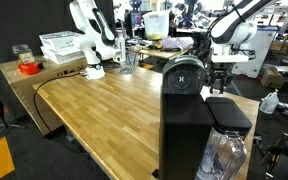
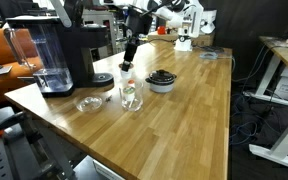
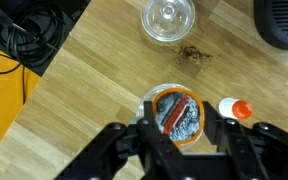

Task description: Put the coffee pod inside the glass container

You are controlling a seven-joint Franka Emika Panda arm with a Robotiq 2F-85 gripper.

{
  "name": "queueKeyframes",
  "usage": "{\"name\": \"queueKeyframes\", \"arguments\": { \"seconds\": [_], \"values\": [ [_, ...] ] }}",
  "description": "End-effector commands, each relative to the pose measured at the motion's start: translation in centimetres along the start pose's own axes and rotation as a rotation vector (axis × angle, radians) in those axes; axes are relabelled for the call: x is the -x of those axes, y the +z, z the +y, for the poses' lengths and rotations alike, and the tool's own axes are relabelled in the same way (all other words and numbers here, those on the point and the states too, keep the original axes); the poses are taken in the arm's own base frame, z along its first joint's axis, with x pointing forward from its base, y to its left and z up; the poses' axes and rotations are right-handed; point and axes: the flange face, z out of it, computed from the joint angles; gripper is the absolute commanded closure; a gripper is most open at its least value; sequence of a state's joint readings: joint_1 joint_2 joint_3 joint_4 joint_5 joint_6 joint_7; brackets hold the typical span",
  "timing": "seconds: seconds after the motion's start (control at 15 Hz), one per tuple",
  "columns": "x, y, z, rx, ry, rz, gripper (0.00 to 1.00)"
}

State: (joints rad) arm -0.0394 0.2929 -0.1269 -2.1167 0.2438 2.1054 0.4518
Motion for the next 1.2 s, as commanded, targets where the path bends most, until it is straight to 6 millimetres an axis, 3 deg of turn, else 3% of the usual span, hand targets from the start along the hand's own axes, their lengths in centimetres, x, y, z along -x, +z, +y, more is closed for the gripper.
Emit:
{"name": "queueKeyframes", "arguments": {
  "seconds": [0.0, 0.33, 0.6, 1.0, 1.13],
  "values": [
    [-0.7, 0.6, 1.3, 0.005, 0.031, 0.000, 0.76],
    [-2.1, 1.8, 1.8, 0.015, 0.047, -0.024, 0.76],
    [-2.4, 3.1, 1.1, 0.035, 0.036, -0.044, 0.76],
    [-3.1, 3.4, -0.1, 0.043, 0.024, -0.041, 0.76],
    [-3.3, 3.4, -0.2, 0.047, 0.026, -0.041, 0.25]
  ]
}}
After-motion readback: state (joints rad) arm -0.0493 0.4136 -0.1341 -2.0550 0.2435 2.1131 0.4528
